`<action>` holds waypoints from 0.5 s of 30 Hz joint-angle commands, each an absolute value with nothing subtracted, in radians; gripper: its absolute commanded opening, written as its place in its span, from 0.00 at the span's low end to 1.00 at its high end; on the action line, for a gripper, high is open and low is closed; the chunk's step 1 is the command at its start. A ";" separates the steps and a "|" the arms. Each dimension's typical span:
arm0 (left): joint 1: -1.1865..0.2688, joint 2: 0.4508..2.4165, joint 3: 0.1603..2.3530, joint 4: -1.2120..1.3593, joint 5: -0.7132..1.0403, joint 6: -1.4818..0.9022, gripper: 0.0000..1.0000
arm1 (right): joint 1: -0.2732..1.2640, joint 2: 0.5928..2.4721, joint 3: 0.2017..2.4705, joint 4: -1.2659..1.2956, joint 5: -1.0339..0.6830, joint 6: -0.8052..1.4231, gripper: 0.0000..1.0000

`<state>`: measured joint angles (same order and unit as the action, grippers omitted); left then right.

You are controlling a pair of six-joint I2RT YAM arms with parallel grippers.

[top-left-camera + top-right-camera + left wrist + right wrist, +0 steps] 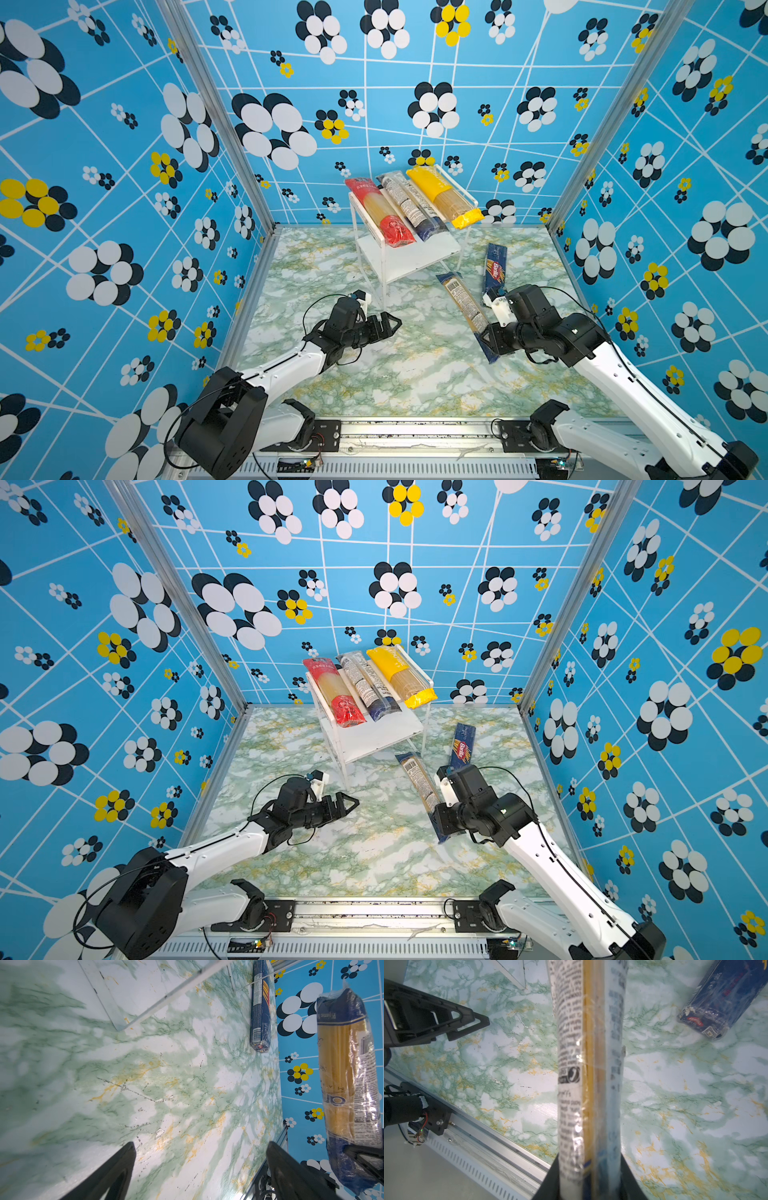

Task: Place and organize the pasta boxes and bags onto the shelf
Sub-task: 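Carry the upright spaghetti bag with the right gripper toward the shelf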

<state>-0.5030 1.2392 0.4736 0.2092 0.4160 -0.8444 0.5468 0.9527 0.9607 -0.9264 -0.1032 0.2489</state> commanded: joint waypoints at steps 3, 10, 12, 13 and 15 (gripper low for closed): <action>-0.494 1.209 0.491 0.192 0.421 -0.831 0.99 | 0.554 0.937 1.022 -0.732 -0.194 0.273 0.00; -0.492 1.184 0.486 0.170 0.408 -0.822 0.99 | 0.552 0.953 1.046 -0.742 -0.241 0.272 0.00; -0.492 1.182 0.485 0.170 0.407 -0.824 0.99 | 0.554 0.957 1.053 -0.746 -0.257 0.275 0.00; -0.492 1.182 0.482 0.171 0.408 -0.825 0.99 | 0.554 0.958 1.055 -0.746 -0.264 0.278 0.00; -0.492 1.183 0.481 0.176 0.409 -0.827 0.99 | 0.554 0.966 1.060 -0.744 -0.283 0.285 0.00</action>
<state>-0.5030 1.1988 0.4736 0.1871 0.4149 -0.8440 0.5476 0.9752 0.9916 -0.8623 -0.2234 0.2779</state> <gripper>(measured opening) 0.992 0.315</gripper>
